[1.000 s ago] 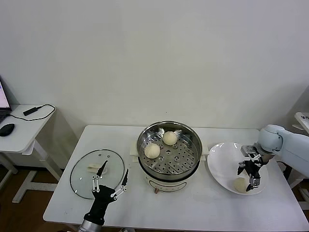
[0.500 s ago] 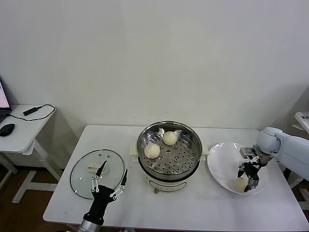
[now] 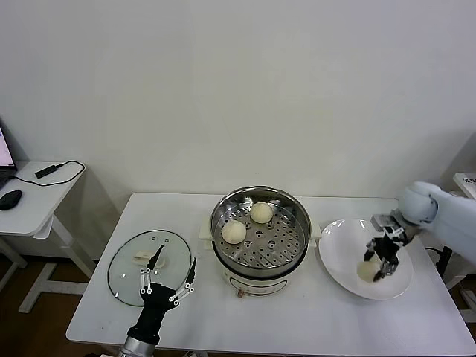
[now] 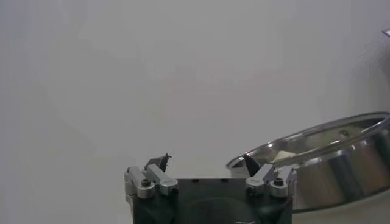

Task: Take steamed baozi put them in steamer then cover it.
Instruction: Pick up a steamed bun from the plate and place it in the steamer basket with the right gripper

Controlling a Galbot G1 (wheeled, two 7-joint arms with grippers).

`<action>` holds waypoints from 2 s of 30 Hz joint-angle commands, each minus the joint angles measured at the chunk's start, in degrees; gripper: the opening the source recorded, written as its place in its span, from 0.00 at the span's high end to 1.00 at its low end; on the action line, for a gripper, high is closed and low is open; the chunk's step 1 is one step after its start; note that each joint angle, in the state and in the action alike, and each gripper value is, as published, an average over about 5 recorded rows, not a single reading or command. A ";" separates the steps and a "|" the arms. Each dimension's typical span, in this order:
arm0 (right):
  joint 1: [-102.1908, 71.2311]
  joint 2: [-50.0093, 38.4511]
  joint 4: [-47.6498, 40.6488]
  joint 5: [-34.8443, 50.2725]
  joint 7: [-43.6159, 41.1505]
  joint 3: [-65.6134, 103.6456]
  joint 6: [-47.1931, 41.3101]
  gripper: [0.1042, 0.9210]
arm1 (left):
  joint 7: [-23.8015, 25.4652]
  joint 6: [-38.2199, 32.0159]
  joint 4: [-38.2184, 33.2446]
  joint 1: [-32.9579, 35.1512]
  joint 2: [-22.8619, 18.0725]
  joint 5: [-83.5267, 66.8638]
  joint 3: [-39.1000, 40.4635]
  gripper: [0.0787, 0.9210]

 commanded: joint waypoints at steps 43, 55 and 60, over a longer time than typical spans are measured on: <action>6.34 24.44 19.11 -26.01 11.82 -5.15 43.58 0.34 | -0.41 -0.95 0.15 -0.19 0.70 -0.31 0.52 0.12; 5.76 24.26 19.02 -27.20 12.33 -5.08 43.73 0.24 | -0.48 -1.13 0.46 -0.36 0.51 -0.36 0.53 0.12; 5.92 23.92 18.86 -28.38 13.23 -3.62 43.46 0.13 | -0.47 -1.18 0.64 -0.49 0.46 -0.37 0.51 0.12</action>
